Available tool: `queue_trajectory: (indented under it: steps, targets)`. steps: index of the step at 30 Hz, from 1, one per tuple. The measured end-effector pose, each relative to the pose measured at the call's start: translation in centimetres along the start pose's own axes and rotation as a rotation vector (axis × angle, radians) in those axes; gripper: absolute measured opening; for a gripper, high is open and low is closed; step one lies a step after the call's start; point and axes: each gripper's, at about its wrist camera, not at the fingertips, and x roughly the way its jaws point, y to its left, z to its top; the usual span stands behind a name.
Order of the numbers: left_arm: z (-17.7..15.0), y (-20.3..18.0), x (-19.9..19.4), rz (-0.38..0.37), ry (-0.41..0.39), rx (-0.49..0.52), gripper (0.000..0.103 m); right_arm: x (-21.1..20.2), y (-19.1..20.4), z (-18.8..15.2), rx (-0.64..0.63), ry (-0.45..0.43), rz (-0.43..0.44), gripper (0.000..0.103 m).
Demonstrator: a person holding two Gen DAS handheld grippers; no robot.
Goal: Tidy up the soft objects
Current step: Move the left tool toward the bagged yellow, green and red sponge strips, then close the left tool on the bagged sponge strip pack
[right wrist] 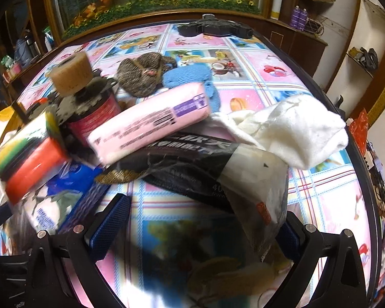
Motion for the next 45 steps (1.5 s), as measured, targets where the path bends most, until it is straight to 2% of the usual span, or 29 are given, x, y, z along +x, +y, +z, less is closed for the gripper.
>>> queue_trajectory:
  steps: [3, 6, 9, 12, 14, 16, 19, 22, 24, 26, 32, 33, 37, 38, 39, 40, 42, 45]
  targets:
    - [-0.4, 0.3, -0.6, -0.02, -0.01, 0.004, 0.102, -0.5, 0.0, -0.2, -0.018, 0.009, 0.012, 0.102]
    - [-0.5, 1.7, -3.2, -0.051, -0.086, -0.024, 0.102, -1.1, -0.2, -0.8, -0.051, 0.011, 0.03, 0.102]
    - [-0.8, 3.4, -6.6, -0.06, -0.189, -0.017, 0.102, -2.4, -1.4, -1.5, -0.024, -0.008, 0.013, 0.102]
    - [-1.3, 5.8, -9.6, -0.044, -0.281, -0.025, 0.102, -4.6, -2.7, -1.7, 0.027, -0.099, 0.026, 0.096]
    - [-1.5, 6.3, -10.3, -0.023, -0.303, 0.002, 0.102, -6.8, -3.2, -1.8, 0.038, -0.203, 0.022, 0.095]
    - [-1.4, 6.0, -10.2, -0.001, -0.298, 0.049, 0.102, -8.5, -3.4, -1.9, 0.038, -0.305, -0.017, 0.097]
    - [-1.4, 4.8, -9.3, -0.014, -0.283, 0.113, 0.101, -8.6, -4.0, -2.1, 0.064, -0.329, -0.026, 0.098]
    - [-1.1, 3.2, -8.5, -0.072, -0.239, 0.179, 0.089, -7.8, -5.4, -3.2, 0.127, -0.328, -0.024, 0.097]
    - [-0.5, 2.2, -7.7, -0.116, -0.206, 0.218, 0.076, -8.1, -6.9, -3.7, 0.199, -0.317, 0.028, 0.097]
    - [0.7, 1.1, -6.9, -0.145, -0.178, 0.255, 0.069, -8.2, -7.6, -3.9, 0.242, -0.317, 0.044, 0.098]
    - [3.8, -1.4, -4.0, -0.194, -0.136, 0.334, 0.069, -8.2, -9.3, -3.8, 0.306, -0.308, 0.098, 0.098]
    - [4.1, -1.6, -3.7, -0.197, -0.132, 0.341, 0.072, -8.4, -9.3, -3.9, 0.304, -0.31, 0.103, 0.098]
    - [4.4, -2.4, -3.2, -0.108, -0.134, 0.372, 0.071, -7.6, -8.7, -3.1, 0.302, -0.307, 0.103, 0.098]
    - [4.1, -2.6, -3.2, -0.082, -0.131, 0.388, 0.061, -7.7, -8.7, -3.2, 0.305, -0.308, 0.104, 0.098]
    - [3.9, -2.8, -3.1, -0.061, -0.122, 0.409, 0.034, -7.6, -8.6, -3.1, 0.309, -0.309, 0.103, 0.098]
    - [3.7, -2.8, -3.0, -0.089, -0.08, 0.414, 0.025, -7.7, -8.6, -3.2, 0.311, -0.311, 0.101, 0.098]
    - [3.5, -2.5, -3.2, -0.102, -0.073, 0.393, 0.022, -7.7, -8.6, -3.2, 0.313, -0.312, 0.094, 0.098]
    - [3.1, -1.7, -4.1, -0.174, -0.063, 0.349, 0.017, -7.8, -8.5, -3.2, 0.318, -0.316, 0.087, 0.098]
